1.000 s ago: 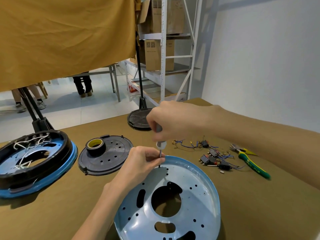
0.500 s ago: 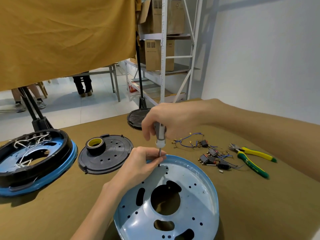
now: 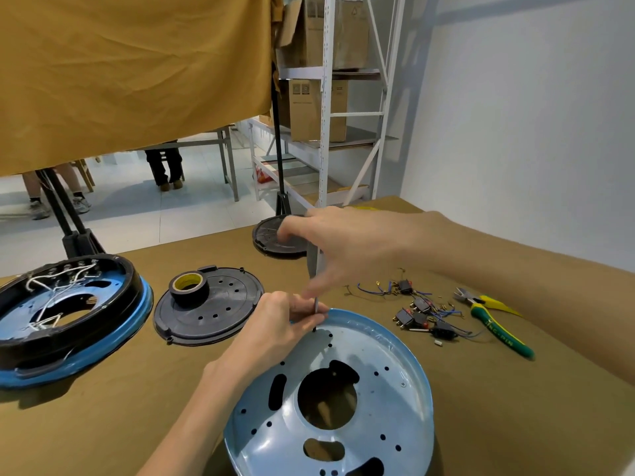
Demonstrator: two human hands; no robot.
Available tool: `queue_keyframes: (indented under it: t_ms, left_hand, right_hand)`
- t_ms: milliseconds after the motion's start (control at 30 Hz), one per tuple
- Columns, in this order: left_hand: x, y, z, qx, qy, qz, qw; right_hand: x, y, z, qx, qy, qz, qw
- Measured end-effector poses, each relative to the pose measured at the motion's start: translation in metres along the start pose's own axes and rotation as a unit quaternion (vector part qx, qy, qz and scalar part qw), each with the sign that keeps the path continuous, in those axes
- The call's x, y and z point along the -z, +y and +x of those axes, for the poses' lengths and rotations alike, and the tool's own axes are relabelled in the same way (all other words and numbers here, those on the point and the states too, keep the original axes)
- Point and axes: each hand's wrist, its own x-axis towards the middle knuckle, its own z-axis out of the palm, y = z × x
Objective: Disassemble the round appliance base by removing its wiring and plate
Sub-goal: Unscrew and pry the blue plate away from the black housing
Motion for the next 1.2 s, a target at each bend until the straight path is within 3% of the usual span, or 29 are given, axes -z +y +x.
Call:
queue_keyframes:
  t_ms: [67,100,167,267,300,367,467,533,600,700,767,867,900,1000,1067,1133,1200]
  left_hand:
    - [0.0,0.0,0.0,-0.001,0.001,-0.002,1.0]
    - [0.0,0.0,0.0,-0.002,-0.003,-0.005,1.0]
    - [0.001,-0.001,0.0,-0.002,-0.005,-0.01,1.0]
    - [0.001,-0.002,0.0,0.001,0.003,-0.003,1.0]
    - [0.001,-0.002,0.0,-0.001,0.005,0.0,1.0]
    - [0.0,-0.002,0.001,-0.002,0.007,0.004,1.0]
    - [0.0,0.0,-0.001,-0.01,-0.001,0.011,1.0]
    - [0.001,0.001,-0.001,-0.015,-0.005,0.013,1.0]
    - [0.001,0.0,-0.001,-0.018,-0.002,0.014,1.0]
    - [0.0,-0.001,-0.002,-0.019,0.004,0.016,1.0]
    - [-0.001,-0.002,-0.001,-0.017,0.004,0.017,1.0]
    - [-0.001,0.0,-0.002,-0.023,0.001,0.024,0.999]
    - [0.0,0.0,-0.002,-0.024,-0.001,0.024,0.999]
    - [0.0,0.0,-0.002,-0.026,0.002,0.025,0.999]
    - [0.0,0.0,-0.002,-0.022,0.002,0.027,0.999]
    - [0.001,0.001,-0.001,-0.019,-0.002,0.031,0.999]
    - [0.001,0.001,-0.002,-0.023,-0.005,0.032,0.999]
  right_hand:
    - [-0.007,-0.004,0.004,-0.075,0.056,-0.144,0.985]
    - [-0.008,-0.006,0.005,-0.078,0.066,-0.158,0.982]
    - [-0.005,-0.003,0.007,-0.033,0.053,-0.098,0.993]
    - [0.01,0.006,0.004,0.049,-0.045,0.03,0.997]
    - [0.012,0.008,0.003,0.062,-0.072,0.064,0.994]
    - [0.009,0.008,0.004,0.027,-0.051,0.077,0.995]
    - [-0.007,0.004,0.006,-0.086,0.027,-0.124,0.988]
    - [-0.012,0.005,0.007,-0.07,0.052,-0.184,0.979]
    - [-0.007,0.009,0.006,0.004,0.043,-0.069,0.997]
    - [0.004,0.01,0.001,0.079,-0.058,0.104,0.99]
    - [0.0,0.005,0.002,0.043,-0.048,0.053,0.996]
    - [-0.005,0.001,0.004,-0.045,0.05,-0.175,0.982]
    - [-0.005,0.001,0.005,-0.049,0.049,-0.175,0.982]
    - [0.005,0.009,0.004,0.013,-0.011,0.008,1.0]
    - [0.009,0.013,0.001,0.045,-0.058,0.052,0.996]
    - [0.003,0.012,-0.001,0.011,-0.019,0.027,0.999]
    - [-0.01,0.007,-0.001,-0.057,0.047,-0.098,0.992]
